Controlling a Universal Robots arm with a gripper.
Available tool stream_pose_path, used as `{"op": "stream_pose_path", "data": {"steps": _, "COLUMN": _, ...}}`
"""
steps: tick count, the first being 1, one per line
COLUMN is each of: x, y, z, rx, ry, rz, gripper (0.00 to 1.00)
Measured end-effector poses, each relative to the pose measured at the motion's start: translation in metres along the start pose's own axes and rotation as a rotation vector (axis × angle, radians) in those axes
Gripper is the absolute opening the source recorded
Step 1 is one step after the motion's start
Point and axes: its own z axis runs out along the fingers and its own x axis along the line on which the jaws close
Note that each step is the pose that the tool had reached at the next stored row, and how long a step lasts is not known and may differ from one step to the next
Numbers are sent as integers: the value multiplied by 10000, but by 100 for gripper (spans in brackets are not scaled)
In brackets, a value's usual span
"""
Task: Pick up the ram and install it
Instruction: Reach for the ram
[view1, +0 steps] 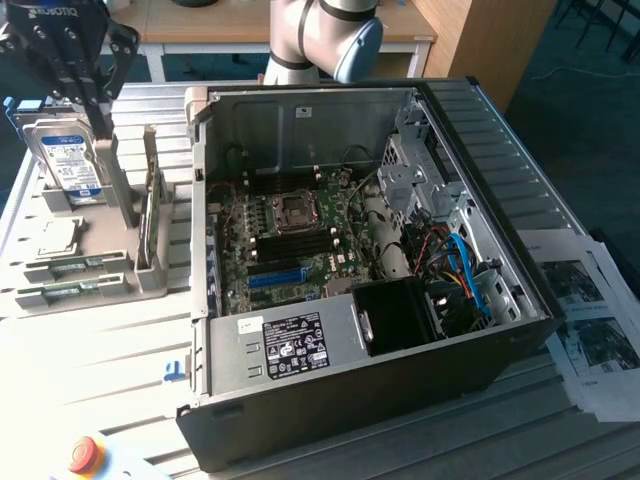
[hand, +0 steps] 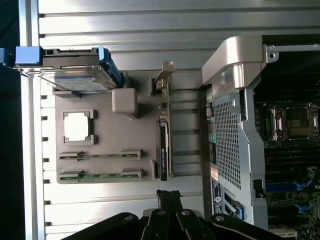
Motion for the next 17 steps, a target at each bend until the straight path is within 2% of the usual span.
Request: {"op": "stream_pose_path", "data": {"steps": 17, "x": 445, "y": -33, "z": -6, "rx": 0, "ry": 0, "rz": 1, "gripper": 10}}
